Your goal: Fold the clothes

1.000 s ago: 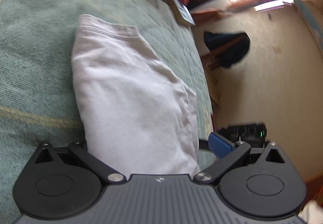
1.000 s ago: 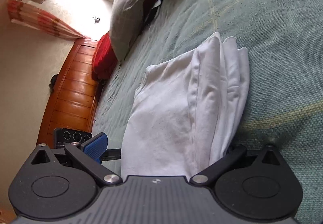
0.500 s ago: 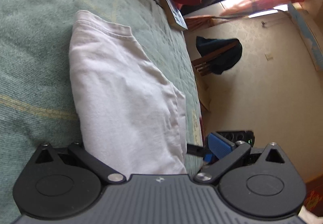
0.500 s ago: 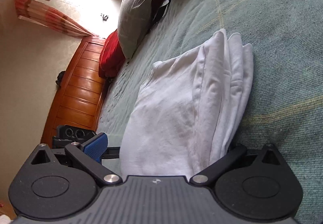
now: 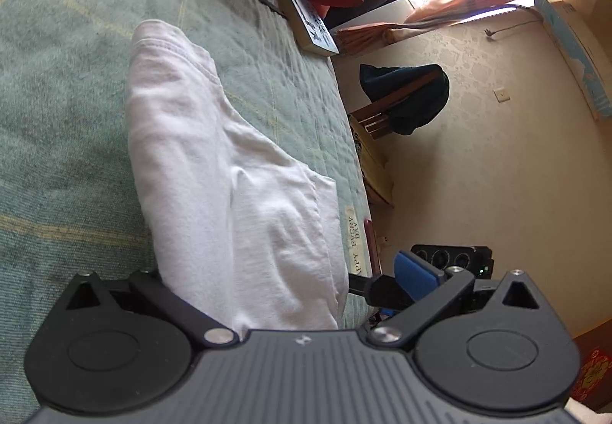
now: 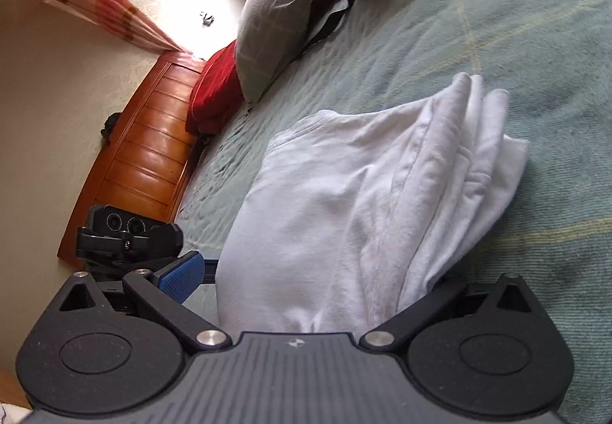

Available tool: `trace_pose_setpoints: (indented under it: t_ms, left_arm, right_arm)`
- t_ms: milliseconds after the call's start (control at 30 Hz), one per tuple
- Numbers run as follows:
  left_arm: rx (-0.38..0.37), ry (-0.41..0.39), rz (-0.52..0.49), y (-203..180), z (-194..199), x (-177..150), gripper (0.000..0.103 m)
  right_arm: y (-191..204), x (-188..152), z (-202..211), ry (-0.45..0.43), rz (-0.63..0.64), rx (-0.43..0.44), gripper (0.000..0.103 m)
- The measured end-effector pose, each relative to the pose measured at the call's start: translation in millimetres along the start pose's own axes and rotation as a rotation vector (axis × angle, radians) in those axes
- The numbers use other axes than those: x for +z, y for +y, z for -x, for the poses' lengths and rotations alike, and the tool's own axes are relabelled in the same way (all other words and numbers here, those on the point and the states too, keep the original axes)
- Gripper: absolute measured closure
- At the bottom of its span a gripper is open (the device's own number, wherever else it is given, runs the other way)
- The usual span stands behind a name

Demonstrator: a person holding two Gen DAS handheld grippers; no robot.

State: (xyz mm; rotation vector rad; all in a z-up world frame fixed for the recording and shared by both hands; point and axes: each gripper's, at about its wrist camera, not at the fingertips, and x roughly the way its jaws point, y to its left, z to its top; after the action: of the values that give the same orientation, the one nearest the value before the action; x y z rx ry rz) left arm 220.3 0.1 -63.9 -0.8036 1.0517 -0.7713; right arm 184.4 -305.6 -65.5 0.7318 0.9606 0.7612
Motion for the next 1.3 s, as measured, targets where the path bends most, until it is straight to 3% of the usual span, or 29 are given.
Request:
trace_pose_setpoints:
  t_ms: [567,1133,1300]
  left_arm:
    - [0.085,-0.114,-0.029,-7.5,82.2,7.0,0.002]
    - [0.137,-0.300,0.054,47.6,217.2,24.6,0.002]
    - [0.192,-0.364,0.082,71.3,265.3,38.0,0.002]
  right_arm:
    - [52.4,12.5,-60.2,0.113,0.096,0.081,0.000]
    - [143.9,28.3,-179.5,0.250,0.249,0.137,0.000]
    - [177.5,26.7,-227.8,0.273,0.297,0.159,0.000]
